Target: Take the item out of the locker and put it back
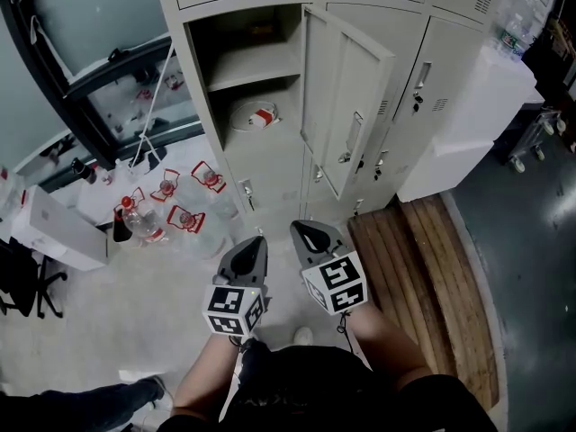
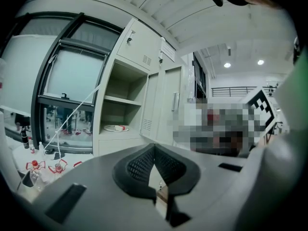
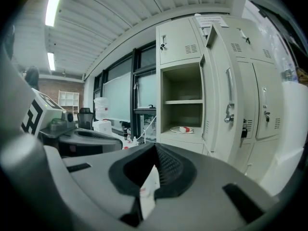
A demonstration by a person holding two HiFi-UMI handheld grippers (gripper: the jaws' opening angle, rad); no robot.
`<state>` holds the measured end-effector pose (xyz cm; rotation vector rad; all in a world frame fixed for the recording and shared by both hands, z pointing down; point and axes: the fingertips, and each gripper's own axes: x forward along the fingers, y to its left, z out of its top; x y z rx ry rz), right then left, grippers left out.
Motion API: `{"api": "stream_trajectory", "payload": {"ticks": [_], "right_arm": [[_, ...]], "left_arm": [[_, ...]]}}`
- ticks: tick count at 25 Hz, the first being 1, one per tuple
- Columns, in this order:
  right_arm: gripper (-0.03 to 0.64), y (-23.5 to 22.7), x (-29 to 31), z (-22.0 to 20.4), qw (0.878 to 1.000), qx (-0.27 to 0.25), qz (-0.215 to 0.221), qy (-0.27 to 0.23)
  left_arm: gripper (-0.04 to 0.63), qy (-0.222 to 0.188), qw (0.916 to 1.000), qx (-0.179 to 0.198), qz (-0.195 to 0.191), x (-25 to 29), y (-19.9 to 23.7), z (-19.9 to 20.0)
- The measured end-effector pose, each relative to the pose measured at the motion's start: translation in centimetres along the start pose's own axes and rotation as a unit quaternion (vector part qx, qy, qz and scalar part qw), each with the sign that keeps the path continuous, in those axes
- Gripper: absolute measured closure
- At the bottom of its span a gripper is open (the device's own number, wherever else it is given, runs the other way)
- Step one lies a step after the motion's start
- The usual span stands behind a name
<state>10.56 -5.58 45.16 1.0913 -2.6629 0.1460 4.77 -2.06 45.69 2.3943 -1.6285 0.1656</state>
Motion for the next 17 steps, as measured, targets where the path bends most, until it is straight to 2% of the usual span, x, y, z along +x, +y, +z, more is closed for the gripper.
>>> {"api": "stream_trajectory", "payload": {"ticks": [17], "right_arm": [[0.617,0.5,-0.36,0.27,1.0,-0.002,0.004,-0.006]], "left_arm": [[0.591,-0.001,1.0,0.004,0.002,-0.44,-0.25,0.1]]}}
